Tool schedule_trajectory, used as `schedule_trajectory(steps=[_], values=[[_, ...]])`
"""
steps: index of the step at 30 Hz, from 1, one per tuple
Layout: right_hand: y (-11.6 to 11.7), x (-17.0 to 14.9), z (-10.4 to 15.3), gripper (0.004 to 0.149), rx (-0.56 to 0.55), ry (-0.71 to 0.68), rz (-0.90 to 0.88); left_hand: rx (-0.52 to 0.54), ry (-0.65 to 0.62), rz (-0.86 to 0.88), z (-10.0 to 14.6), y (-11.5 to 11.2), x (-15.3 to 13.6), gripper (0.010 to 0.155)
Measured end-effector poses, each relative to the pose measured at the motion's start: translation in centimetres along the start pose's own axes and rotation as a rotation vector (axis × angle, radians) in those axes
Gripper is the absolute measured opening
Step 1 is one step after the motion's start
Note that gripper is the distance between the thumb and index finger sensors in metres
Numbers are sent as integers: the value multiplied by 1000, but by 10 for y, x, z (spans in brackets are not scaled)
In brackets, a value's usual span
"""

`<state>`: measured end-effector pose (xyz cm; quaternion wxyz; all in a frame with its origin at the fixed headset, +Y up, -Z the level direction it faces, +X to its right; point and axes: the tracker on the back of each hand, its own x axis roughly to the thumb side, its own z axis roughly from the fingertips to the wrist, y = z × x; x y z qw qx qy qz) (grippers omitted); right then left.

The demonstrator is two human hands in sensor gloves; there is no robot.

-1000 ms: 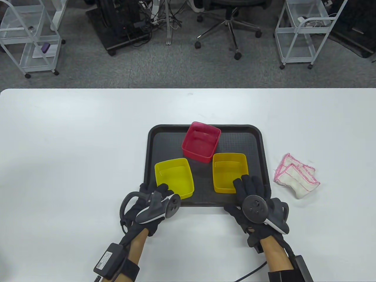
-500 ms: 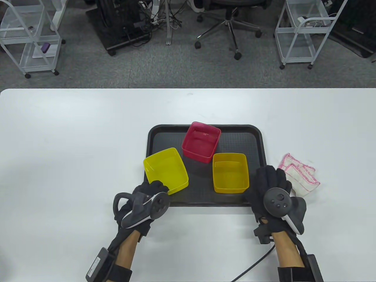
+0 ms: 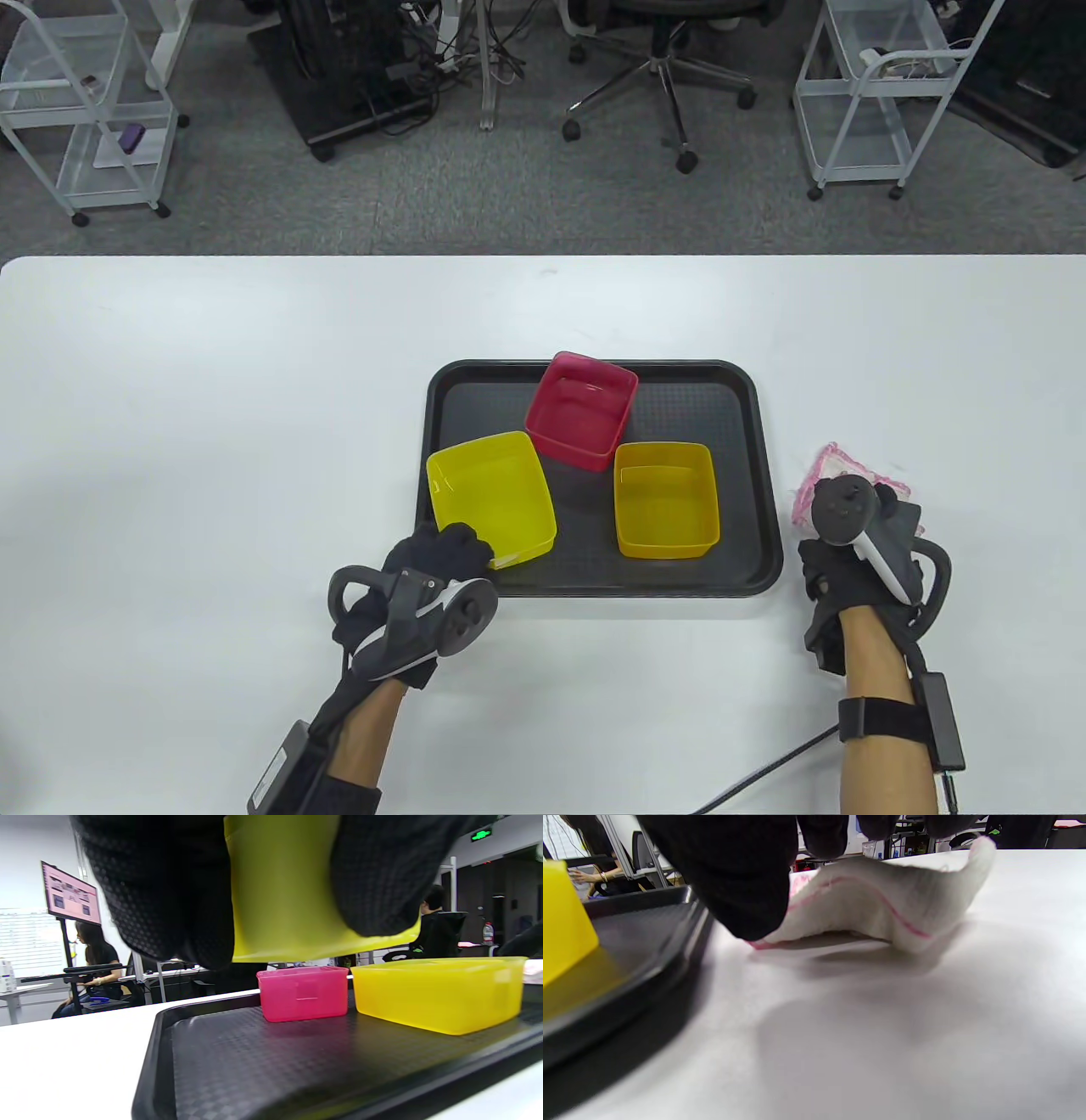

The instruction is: Wipe plastic food containers with dish cloth

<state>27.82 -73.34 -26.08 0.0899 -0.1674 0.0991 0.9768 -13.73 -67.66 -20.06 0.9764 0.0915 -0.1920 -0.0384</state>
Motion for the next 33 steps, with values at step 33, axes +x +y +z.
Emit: schedule_trajectory(steps=[33], values=[[-44, 85, 111, 46, -719, -527, -557, 37, -197, -51, 10, 10, 37, 41]])
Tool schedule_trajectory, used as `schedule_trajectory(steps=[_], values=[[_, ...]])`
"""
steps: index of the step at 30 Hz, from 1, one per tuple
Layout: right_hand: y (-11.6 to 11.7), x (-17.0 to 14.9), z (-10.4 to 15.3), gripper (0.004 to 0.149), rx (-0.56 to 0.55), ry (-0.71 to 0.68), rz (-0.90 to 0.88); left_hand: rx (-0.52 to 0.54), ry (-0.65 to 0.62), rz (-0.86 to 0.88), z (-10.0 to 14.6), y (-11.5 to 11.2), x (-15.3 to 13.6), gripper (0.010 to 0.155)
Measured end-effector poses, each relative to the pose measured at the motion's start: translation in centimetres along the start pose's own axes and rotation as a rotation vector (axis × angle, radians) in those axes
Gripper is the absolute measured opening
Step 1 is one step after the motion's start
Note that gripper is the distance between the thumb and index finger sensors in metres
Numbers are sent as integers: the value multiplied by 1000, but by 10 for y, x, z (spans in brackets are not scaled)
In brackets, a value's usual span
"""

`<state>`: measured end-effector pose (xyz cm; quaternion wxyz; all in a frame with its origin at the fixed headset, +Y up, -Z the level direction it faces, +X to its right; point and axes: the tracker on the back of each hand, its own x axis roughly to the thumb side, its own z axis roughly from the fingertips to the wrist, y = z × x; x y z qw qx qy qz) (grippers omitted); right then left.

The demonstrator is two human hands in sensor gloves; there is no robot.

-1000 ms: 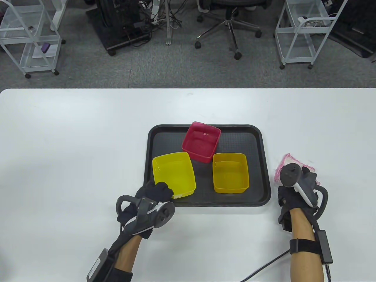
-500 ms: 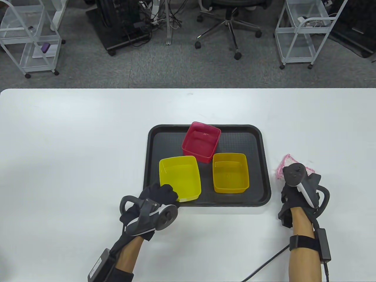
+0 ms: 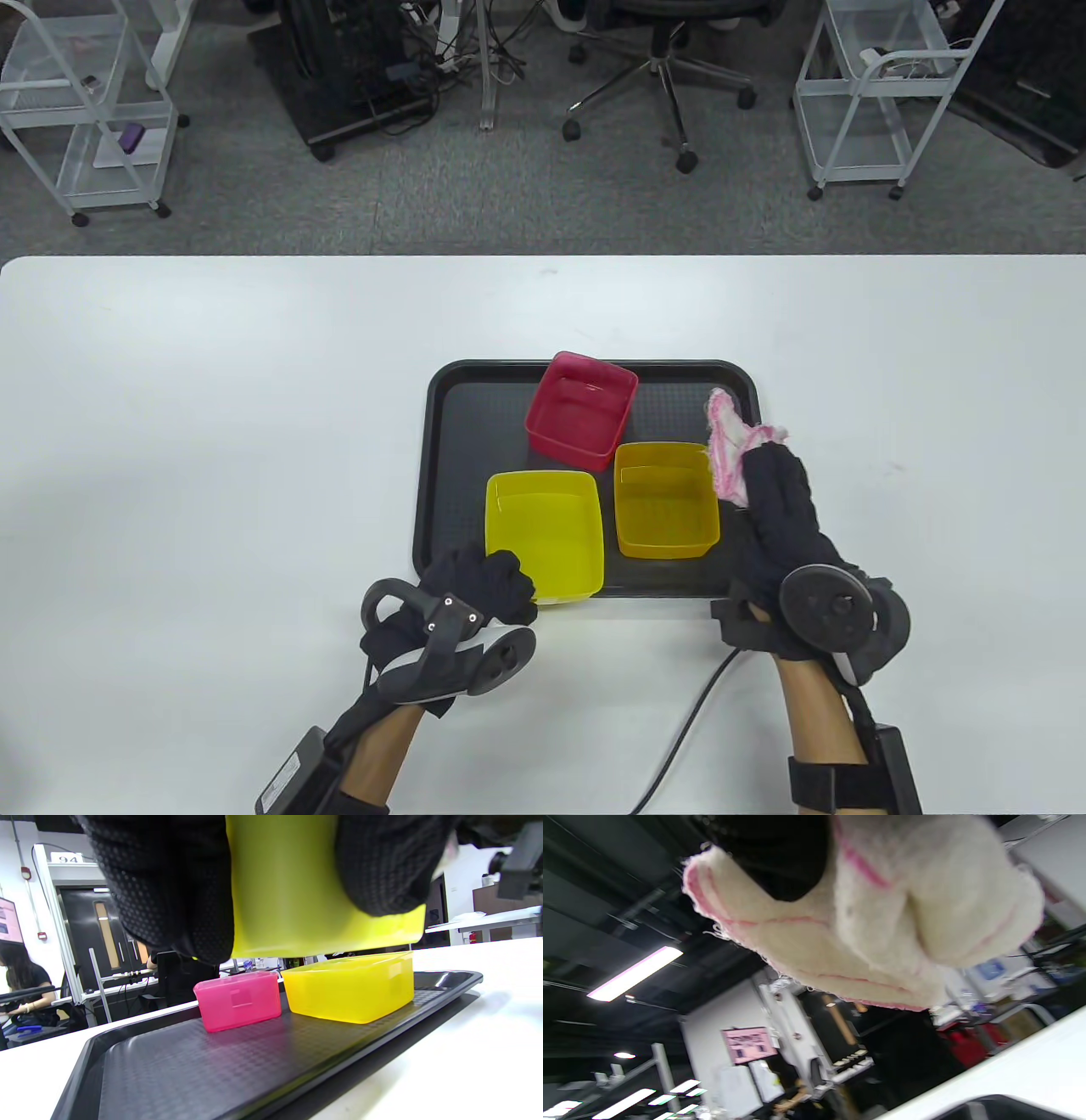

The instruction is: Wipe plastic food containers with dish cloth

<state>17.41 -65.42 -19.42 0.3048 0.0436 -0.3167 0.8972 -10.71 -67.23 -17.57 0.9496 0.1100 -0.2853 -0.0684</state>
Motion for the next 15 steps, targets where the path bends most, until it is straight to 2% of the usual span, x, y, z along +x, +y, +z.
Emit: schedule_trajectory(steps=[3, 7, 10, 14, 15], values=[[15, 37, 5, 46, 36, -105, -63, 15, -7, 1, -1, 2, 3, 41], [39, 79, 12, 46, 134, -265, -12, 16, -8, -12, -2, 2, 6, 41], [55, 94, 15, 45, 221, -346, 88, 24, -7, -24, -2, 3, 7, 40], [72, 107, 13, 44, 337, -434, 87, 40, 1, -24, -2, 5, 5, 40], [77, 110, 11, 44, 398, -444, 98, 59, 4, -17, -1, 7, 5, 40]])
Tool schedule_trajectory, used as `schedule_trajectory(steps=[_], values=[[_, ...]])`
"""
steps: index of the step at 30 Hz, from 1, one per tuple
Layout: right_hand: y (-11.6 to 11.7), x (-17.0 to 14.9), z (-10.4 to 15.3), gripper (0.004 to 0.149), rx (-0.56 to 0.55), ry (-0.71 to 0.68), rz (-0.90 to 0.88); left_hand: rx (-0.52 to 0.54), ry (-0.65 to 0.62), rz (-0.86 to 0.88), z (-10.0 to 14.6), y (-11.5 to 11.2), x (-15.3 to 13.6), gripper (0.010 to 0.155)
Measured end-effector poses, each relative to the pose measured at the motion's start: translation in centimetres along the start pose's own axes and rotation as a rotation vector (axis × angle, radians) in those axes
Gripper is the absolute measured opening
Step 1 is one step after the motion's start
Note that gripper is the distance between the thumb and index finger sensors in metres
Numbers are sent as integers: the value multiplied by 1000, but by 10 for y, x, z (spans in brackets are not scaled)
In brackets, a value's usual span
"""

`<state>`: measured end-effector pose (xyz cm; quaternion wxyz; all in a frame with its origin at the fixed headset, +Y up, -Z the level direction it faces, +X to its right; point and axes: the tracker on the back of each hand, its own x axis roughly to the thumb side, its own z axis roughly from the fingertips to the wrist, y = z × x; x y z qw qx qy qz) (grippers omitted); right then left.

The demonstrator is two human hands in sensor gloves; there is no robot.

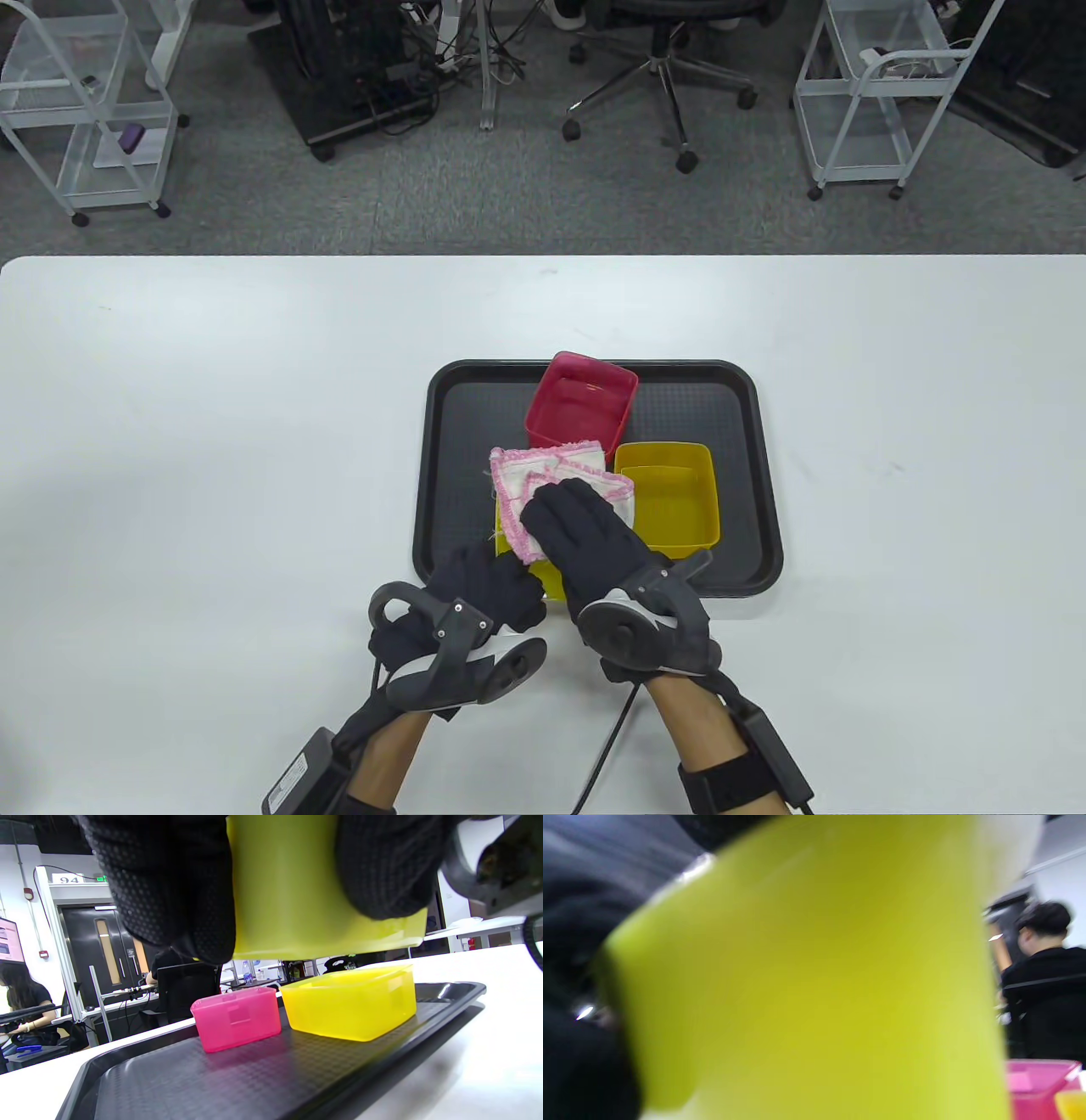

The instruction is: Wipe plastic food containers with dish cloth

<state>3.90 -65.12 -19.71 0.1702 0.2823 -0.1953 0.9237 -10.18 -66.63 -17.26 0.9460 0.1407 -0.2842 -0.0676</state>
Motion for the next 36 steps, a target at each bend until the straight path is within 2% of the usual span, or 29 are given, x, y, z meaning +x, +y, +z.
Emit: schedule_trajectory(steps=[4, 9, 10, 16, 20, 22, 24, 26, 30, 36], values=[[7, -1, -13, 44, 108, 106, 42, 32, -27, -37, 2, 2, 4, 39], [9, -6, -24, 44, 202, 256, -41, 70, -34, -61, 1, 6, 10, 38], [8, -9, -27, 44, 247, 290, -83, 77, -42, -71, 0, 8, 12, 37], [0, -21, -37, 45, 344, 412, -437, 99, -35, -76, -1, 9, 15, 37], [9, -33, -30, 47, 461, 465, -798, 89, -20, -92, 0, 5, 8, 37], [14, -39, -26, 47, 497, 498, -877, 86, -25, -123, 0, 4, 4, 36], [14, -42, -23, 45, 505, 522, -846, 68, -26, -111, -1, 3, 2, 36], [13, -39, -22, 44, 531, 500, -717, 54, -23, -116, -2, -1, 1, 36], [8, -21, -24, 41, 550, 432, -339, 43, -35, -116, -4, -5, 5, 36], [5, 1, -26, 38, 492, 331, 71, 63, -47, -113, -5, -2, 11, 37]])
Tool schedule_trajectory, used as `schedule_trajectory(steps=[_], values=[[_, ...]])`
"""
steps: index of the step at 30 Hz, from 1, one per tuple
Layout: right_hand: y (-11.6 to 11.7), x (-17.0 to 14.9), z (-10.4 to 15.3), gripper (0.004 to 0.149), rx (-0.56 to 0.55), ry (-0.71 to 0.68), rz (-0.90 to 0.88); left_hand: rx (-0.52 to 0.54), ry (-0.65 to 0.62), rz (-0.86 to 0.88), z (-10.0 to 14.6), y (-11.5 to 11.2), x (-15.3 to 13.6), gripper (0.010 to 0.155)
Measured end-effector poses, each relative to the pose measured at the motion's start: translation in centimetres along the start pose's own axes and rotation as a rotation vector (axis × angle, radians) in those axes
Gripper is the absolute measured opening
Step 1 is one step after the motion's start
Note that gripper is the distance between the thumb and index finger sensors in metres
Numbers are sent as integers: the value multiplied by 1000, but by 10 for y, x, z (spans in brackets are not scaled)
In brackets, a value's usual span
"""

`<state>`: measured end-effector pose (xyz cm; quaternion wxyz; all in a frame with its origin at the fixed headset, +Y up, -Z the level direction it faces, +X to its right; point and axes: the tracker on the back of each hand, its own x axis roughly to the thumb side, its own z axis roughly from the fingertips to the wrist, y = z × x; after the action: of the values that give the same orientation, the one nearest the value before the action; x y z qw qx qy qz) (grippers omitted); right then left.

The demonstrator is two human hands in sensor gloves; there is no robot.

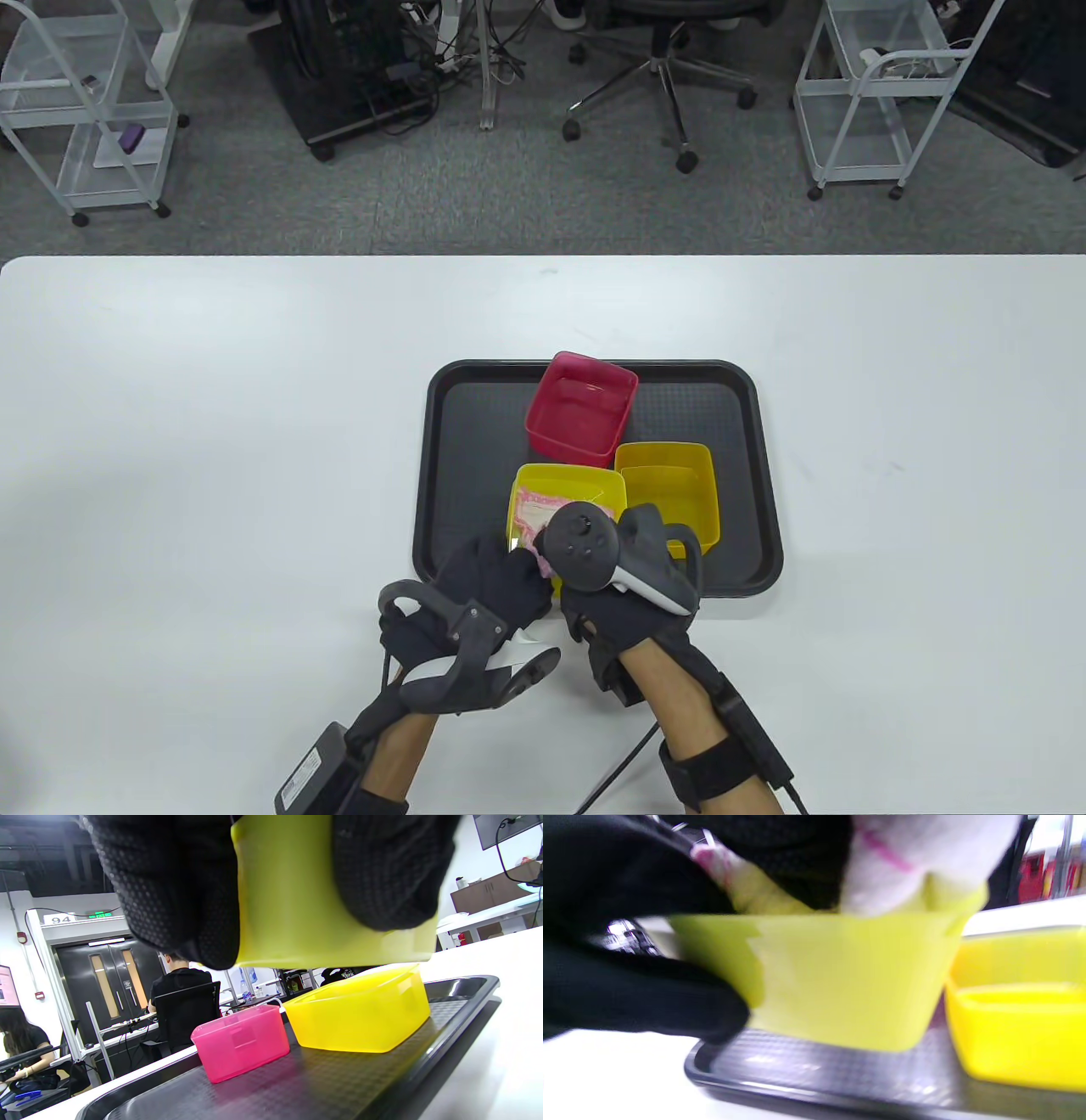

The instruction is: Wipe plastic food containers with dish cloth

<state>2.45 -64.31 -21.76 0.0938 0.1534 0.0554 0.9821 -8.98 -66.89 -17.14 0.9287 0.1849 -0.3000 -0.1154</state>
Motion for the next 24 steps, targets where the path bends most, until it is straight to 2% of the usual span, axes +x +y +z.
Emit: schedule_trajectory(steps=[3, 6, 8, 12, 14, 16, 21, 22, 24], values=[[9, 3, -1, 38, -45, -5, 153, -15, -18, -14, 1, -1, 5, 37], [14, -3, -4, 38, -111, 18, 157, -14, -36, -18, 1, 0, 10, 37], [12, -10, -5, 39, -187, 31, 107, 5, -38, -16, 0, 2, 15, 37], [8, -22, -4, 41, -228, 81, -156, 25, -13, 29, -2, 5, 17, 37], [9, -27, -3, 42, -194, 98, -345, 31, 8, 55, -2, 6, 16, 38], [10, -33, -3, 43, -108, 114, -512, 25, 10, 56, -1, 5, 15, 38], [20, -44, -3, 45, 76, 127, -968, 26, 14, -28, 1, 0, 9, 37], [22, -47, -3, 45, 83, 147, -1023, 29, 15, -23, 1, 0, 6, 36], [24, -51, -5, 45, 123, 121, -1004, 21, 17, -11, 2, -1, 3, 36]])
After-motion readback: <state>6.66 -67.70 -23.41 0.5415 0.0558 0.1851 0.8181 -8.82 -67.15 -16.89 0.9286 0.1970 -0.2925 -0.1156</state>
